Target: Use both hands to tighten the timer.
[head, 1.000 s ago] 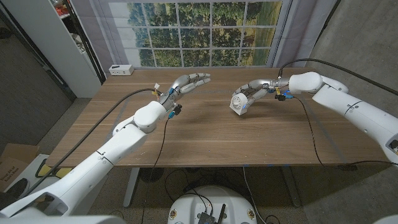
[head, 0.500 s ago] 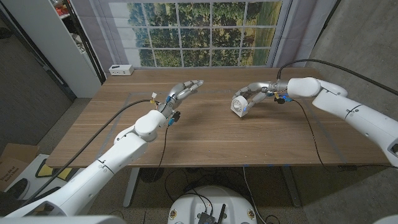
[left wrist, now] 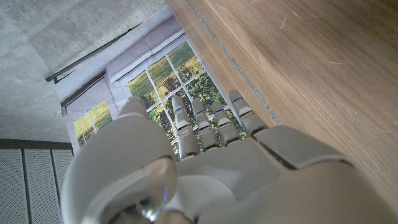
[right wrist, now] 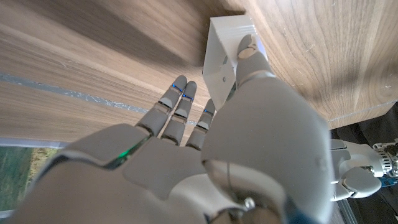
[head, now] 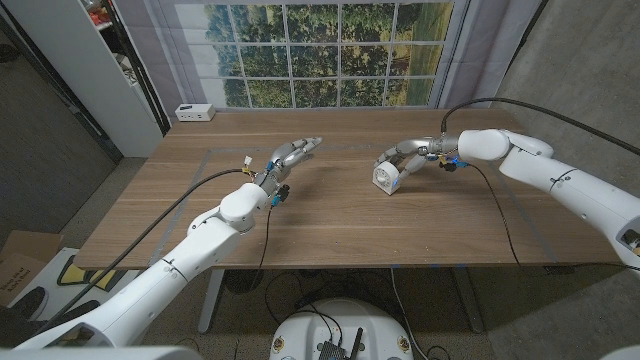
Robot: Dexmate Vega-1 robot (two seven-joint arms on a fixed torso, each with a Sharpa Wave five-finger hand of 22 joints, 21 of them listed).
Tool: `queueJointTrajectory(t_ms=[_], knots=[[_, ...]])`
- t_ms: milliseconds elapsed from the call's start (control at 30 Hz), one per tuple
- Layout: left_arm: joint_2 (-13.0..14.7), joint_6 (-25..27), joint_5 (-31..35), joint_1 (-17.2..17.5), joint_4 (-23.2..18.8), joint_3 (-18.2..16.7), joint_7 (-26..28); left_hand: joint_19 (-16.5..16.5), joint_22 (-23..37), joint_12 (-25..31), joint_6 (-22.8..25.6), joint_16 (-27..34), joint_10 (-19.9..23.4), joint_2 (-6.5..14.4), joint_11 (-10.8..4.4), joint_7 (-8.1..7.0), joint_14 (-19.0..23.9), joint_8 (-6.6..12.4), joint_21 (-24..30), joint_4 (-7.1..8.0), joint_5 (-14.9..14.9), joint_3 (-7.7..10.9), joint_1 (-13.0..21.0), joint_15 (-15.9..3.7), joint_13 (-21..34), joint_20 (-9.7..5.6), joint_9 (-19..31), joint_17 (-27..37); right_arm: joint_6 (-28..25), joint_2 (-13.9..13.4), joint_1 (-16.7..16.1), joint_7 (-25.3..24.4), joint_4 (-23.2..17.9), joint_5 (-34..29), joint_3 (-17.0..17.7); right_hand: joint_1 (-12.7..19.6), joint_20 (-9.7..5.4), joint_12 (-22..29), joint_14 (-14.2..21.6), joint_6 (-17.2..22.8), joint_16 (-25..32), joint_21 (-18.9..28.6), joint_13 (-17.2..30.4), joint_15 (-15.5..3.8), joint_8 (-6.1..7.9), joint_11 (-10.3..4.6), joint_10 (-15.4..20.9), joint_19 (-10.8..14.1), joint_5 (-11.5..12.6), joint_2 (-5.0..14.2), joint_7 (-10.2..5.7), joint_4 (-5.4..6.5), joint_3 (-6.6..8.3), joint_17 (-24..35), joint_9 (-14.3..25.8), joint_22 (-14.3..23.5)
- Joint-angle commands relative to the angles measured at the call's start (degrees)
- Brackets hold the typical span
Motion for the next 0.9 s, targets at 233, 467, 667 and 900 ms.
queueJointTrajectory(t_ms=[233,467,667,900], knots=[[-1.19,-0.63,-0.11,-2.99,4.44,1.57,-0.05,-0.26,0.25,-0.13,-0.15,-0.23,0.13,0.34,0.49,-0.05,-0.25,0.30,-0.04,0.29,-0.27,0.28,-0.50,-0.21,0.14,-0.05,0.00,0.10,1.13,0.44,1.99,1.05,0.65,-5.04,-1.54,-1.68,-2.65,-1.67,-1.95,-2.55,-0.85,-0.70,4.14,-10.37,-1.50,-0.30,-1.86,-1.39,0.43,1.72,0.07,-0.30,0.15,0.14,-0.26,0.10],[-1.67,-0.98,0.03,-4.30,5.82,2.10,-0.68,-0.35,0.22,-0.21,0.25,-0.33,0.04,0.40,0.34,-0.39,-0.41,0.52,-0.08,0.17,-0.36,0.36,-0.52,-0.38,0.12,0.01,-0.12,0.02,-0.33,-1.12,1.72,2.97,-2.84,-5.23,-0.95,-2.67,-0.89,-4.94,-6.40,-8.36,-2.76,-1.79,3.74,-9.87,-4.25,0.94,-7.97,-3.40,0.82,0.68,-0.08,0.13,-0.70,0.06,-1.10,0.13],[-2.31,-1.26,0.38,-4.91,6.45,2.63,-0.57,-0.42,0.20,-0.24,0.34,-0.34,0.02,0.39,0.28,-0.43,-0.35,0.59,-0.11,0.05,-0.43,0.40,-0.52,-0.47,0.10,0.09,-0.21,-0.04,-1.30,-2.11,1.57,4.52,-4.59,-4.31,-0.06,-3.16,0.51,-7.02,-9.97,-14.05,-4.21,-2.55,3.33,-8.93,-5.54,1.90,-12.68,-4.82,1.12,0.02,-0.05,0.16,-1.11,0.01,-1.99,0.16],[-2.89,-1.41,0.91,-4.93,6.50,3.01,0.21,-0.33,0.16,-0.24,-0.83,-0.38,0.13,0.32,0.35,-1.70,-0.33,0.21,-0.09,-0.21,-0.55,0.49,-0.48,-0.36,0.08,0.22,-0.39,-0.16,-3.24,-3.27,0.35,4.96,-5.43,-0.20,2.34,-3.12,0.62,-8.50,-15.97,-23.56,-7.17,-3.15,2.35,-6.12,-5.64,3.77,-20.28,-5.12,1.56,-0.93,0.69,-0.09,-1.37,-0.97,-3.77,0.01]])
